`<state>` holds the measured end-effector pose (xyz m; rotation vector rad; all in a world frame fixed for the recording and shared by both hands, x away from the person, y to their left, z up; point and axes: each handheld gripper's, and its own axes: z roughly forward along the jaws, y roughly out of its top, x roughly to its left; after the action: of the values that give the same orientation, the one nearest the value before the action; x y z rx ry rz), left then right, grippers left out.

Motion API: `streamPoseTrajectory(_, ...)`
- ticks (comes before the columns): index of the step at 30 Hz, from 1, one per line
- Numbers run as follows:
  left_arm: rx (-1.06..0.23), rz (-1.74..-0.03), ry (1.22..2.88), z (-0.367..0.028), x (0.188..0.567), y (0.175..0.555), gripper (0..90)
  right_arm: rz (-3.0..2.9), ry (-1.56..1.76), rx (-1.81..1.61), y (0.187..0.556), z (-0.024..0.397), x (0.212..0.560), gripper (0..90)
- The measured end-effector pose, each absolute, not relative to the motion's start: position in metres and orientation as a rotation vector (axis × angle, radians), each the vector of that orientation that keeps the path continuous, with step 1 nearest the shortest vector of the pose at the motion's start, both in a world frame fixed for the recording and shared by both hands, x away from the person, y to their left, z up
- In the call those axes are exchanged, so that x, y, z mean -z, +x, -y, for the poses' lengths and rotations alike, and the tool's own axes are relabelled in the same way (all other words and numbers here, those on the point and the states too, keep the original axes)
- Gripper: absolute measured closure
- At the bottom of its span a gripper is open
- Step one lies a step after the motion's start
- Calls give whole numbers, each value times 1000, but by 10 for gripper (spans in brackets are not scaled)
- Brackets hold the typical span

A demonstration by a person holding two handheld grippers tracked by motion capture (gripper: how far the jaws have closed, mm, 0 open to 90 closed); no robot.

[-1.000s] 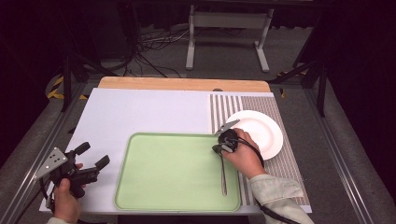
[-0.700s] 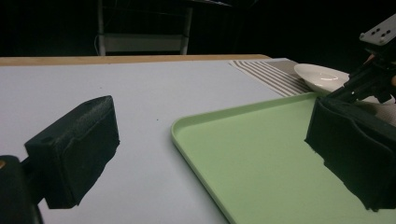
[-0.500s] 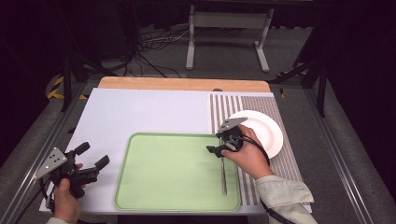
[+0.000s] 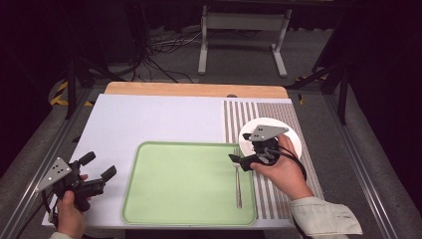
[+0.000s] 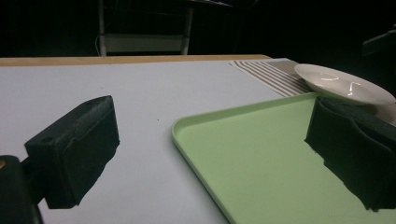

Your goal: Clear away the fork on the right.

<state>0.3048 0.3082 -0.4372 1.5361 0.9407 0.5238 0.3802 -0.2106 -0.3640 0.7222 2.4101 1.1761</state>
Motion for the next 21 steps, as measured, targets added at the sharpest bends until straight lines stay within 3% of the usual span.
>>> streamPoseTrajectory(21,-527,-939,1534,-307,437,305,33,-2182,729,-1386,348,284,367,137)
